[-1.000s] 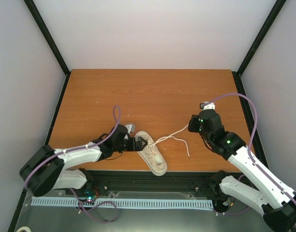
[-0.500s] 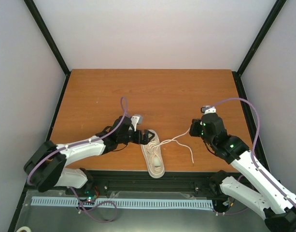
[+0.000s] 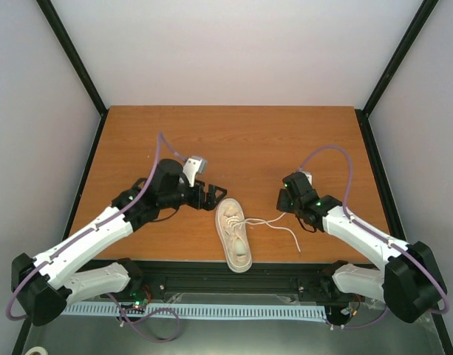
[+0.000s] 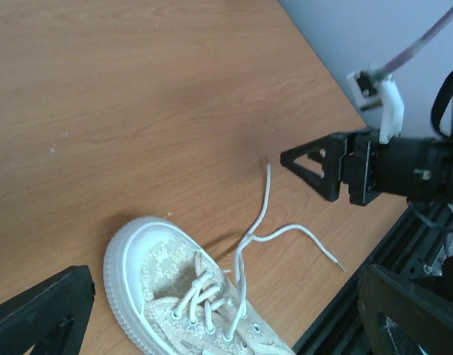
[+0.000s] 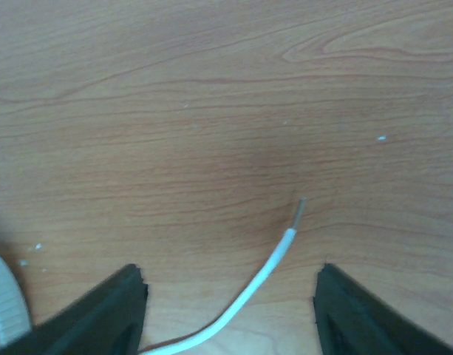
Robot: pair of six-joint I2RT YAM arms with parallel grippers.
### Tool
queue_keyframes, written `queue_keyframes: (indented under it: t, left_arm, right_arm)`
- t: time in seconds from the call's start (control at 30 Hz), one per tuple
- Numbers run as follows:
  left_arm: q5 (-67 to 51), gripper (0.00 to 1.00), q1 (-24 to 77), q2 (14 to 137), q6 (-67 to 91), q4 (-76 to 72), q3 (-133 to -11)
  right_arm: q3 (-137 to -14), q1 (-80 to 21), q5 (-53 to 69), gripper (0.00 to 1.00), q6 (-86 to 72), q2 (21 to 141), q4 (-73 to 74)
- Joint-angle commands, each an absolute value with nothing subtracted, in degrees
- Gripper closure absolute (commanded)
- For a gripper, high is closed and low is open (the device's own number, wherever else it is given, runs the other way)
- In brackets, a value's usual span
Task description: Tie the shoes
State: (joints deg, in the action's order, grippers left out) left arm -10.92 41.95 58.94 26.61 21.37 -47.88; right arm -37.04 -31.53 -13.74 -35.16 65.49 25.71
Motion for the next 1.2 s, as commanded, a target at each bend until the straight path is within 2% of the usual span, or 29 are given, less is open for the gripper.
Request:
queue_keyframes:
  t: [0.0, 0.03, 0.1, 0.27, 0.47, 0.7, 0.93, 1.13, 1.17]
  left_arm:
    - [-13.07, 0.0, 38.09, 60.57, 21.98, 37.22, -57.94]
    - [-12.95, 0.0, 37.25, 60.87, 21.04, 38.35, -59.72]
    - [-11.58, 0.0, 36.36, 60.56, 18.99, 39.25, -62.51]
    - [-1.56, 0.0, 36.3, 58.08, 15.21, 38.22, -62.95]
    - [0.8, 0.0, 36.3, 58.1, 12.91, 40.12, -61.76]
    - [1.97, 0.0, 36.3, 57.34, 12.2, 40.5, -60.15]
    - [2.15, 0.0, 36.3, 57.1, 11.43, 40.82, -60.05]
    - [3.05, 0.0, 36.25, 56.64, 11.07, 40.88, -59.64]
    - [3.18, 0.0, 36.29, 56.56, 11.12, 40.87, -59.52]
  right_arm:
    - [-36.64, -29.97, -13.34, 0.24, -35.95, 64.86, 26.73]
    - [-36.46, -29.97, -13.16, 0.19, -36.2, 64.21, 28.72]
    - [-35.66, -29.97, -12.46, 0.14, -37.53, 62.62, 32.95]
    - [-28.83, -30.35, -4.96, 0.12, -43.0, 56.35, 35.8]
    - [-24.26, -30.89, -3.46, 0.18, -45.81, 55.65, 35.41]
    - [-25.43, -33.77, -4.17, 0.31, -45.64, 61.21, 35.44]
    - [-27.01, -34.65, -5.98, 0.57, -45.62, 64.97, 35.25]
    - [-27.71, -36.52, -4.64, 0.95, -44.5, 67.27, 33.44]
    - [-27.95, -36.7, -4.62, 0.97, -44.17, 67.01, 33.46]
